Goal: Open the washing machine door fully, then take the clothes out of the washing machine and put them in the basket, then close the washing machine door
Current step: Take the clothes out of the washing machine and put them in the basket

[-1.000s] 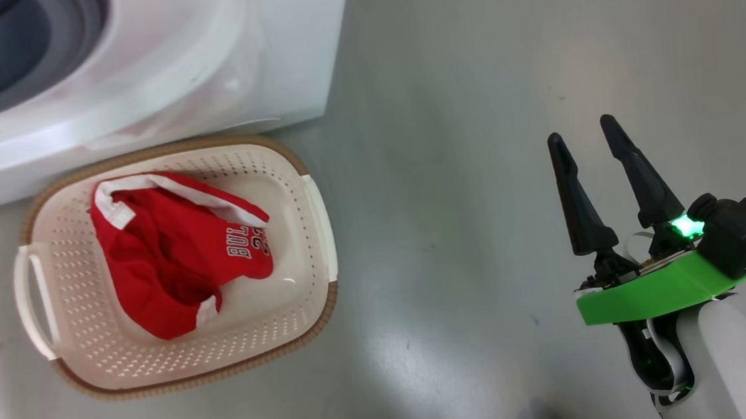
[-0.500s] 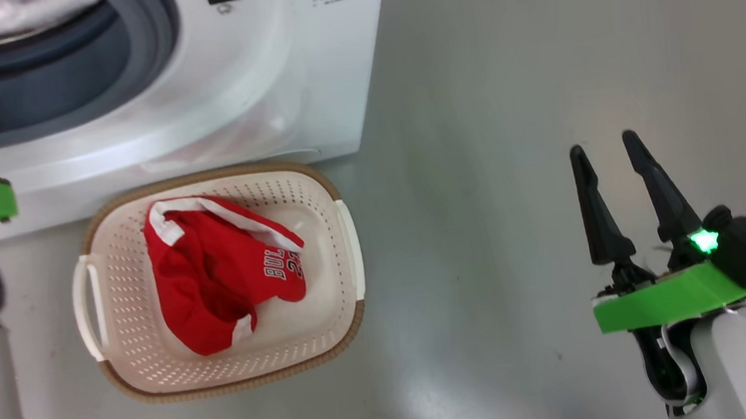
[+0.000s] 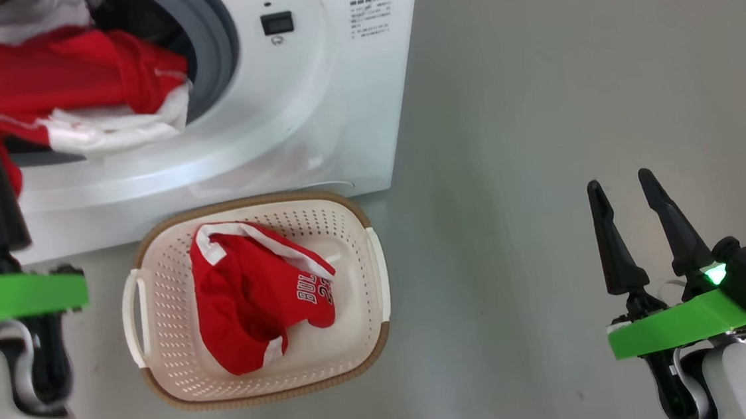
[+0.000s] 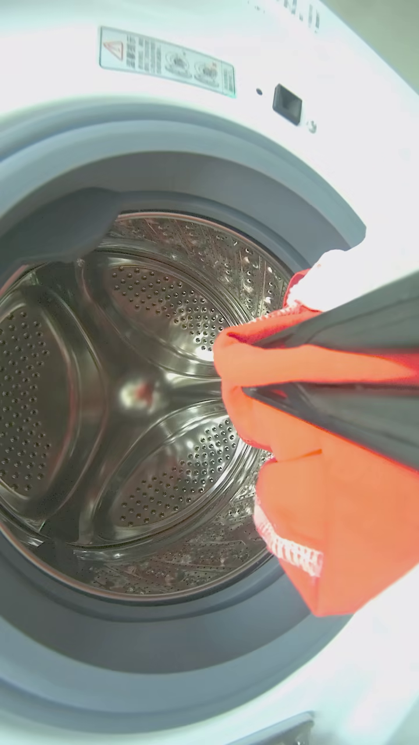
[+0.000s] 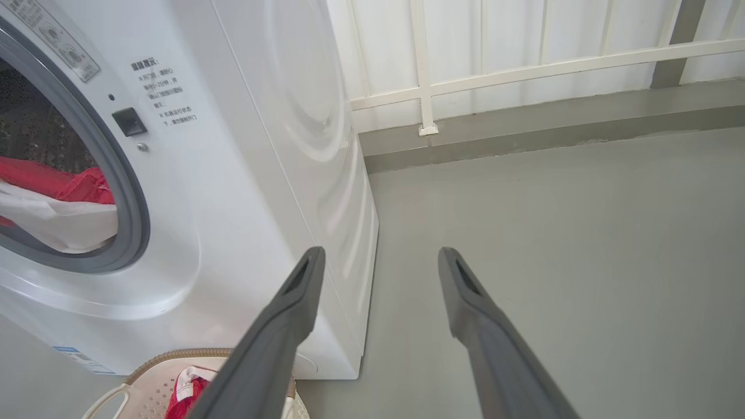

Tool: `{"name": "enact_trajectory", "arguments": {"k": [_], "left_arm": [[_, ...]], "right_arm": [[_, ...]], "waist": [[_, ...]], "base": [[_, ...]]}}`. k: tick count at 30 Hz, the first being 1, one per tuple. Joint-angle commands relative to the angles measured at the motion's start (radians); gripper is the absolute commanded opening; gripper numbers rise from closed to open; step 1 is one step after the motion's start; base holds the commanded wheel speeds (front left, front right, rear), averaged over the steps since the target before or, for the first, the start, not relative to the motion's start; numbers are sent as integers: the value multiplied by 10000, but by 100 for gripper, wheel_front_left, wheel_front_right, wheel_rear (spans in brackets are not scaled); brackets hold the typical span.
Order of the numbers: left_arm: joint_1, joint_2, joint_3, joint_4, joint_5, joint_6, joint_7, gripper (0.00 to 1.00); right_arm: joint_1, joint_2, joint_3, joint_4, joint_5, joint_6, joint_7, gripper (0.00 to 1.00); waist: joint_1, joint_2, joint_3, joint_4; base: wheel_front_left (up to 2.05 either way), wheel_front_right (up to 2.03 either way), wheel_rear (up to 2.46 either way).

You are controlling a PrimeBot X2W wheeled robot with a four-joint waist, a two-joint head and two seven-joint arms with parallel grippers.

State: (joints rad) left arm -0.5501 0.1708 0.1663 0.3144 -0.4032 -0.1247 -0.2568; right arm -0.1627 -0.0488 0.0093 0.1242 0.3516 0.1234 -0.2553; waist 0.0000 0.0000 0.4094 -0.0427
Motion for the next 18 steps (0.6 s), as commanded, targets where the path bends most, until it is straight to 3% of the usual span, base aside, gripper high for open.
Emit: {"name": "enact_trajectory", "arguments": {"k": [1, 18], "left_arm": [[501, 204, 385, -668, 48, -58, -49, 0], [2323, -717, 803, -3451, -100, -59, -49, 0]], "right_arm": [[218, -14, 156, -193, -16, 73, -65, 100], [509, -14, 179, -114, 66, 73, -65, 100]], "waist": [[0, 0, -275, 127], [0, 0, -697, 248]], "base": [[0, 0, 0], [0, 0, 0]]}}
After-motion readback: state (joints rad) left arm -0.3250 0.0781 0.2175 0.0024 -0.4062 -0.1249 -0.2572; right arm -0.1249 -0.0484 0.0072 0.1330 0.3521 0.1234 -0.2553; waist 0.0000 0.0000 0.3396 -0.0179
